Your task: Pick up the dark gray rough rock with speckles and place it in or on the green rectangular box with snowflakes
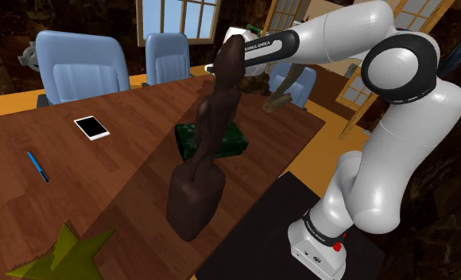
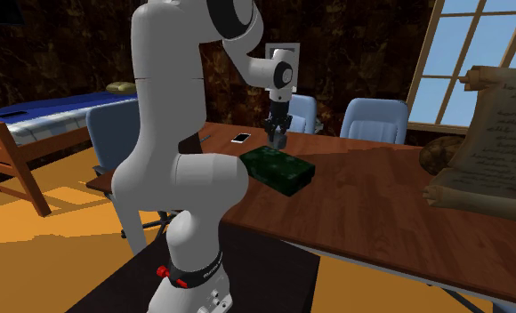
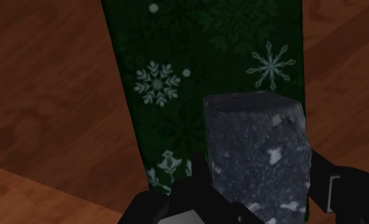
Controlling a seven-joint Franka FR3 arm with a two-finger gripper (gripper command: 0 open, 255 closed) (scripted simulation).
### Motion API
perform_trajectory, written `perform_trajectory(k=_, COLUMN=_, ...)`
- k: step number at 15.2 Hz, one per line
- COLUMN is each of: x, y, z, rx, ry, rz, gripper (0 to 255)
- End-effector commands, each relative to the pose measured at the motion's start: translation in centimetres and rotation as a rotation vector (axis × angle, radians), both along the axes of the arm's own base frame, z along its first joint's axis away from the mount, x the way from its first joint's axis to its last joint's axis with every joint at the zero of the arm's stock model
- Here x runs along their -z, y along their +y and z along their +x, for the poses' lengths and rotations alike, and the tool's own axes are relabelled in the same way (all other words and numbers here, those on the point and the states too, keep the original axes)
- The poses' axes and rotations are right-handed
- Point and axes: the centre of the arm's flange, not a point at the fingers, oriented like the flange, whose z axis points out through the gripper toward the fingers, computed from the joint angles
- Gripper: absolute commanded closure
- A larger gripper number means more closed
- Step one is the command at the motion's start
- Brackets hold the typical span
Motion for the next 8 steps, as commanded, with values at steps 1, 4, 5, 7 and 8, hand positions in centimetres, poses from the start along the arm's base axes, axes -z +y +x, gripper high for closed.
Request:
perform_trajectory(k=1, x=1.2, y=-0.1, z=0.0, rx=0.000, ry=-0.001, rz=0.000, gripper=255)
perform_trajectory(k=4, x=2.7, y=-0.1, z=0.0, rx=0.000, ry=-0.001, rz=0.000, gripper=255)
perform_trajectory(k=5, x=3.3, y=-0.1, z=0.0, rx=0.000, ry=-0.001, rz=0.000, gripper=255)
perform_trajectory(k=7, x=4.3, y=-0.1, z=0.0, rx=0.000, ry=-0.001, rz=0.000, gripper=255)
perform_trajectory(k=8, x=4.8, y=-0.1, z=0.0, rx=0.000, ry=-0.001, rz=0.000, gripper=255)
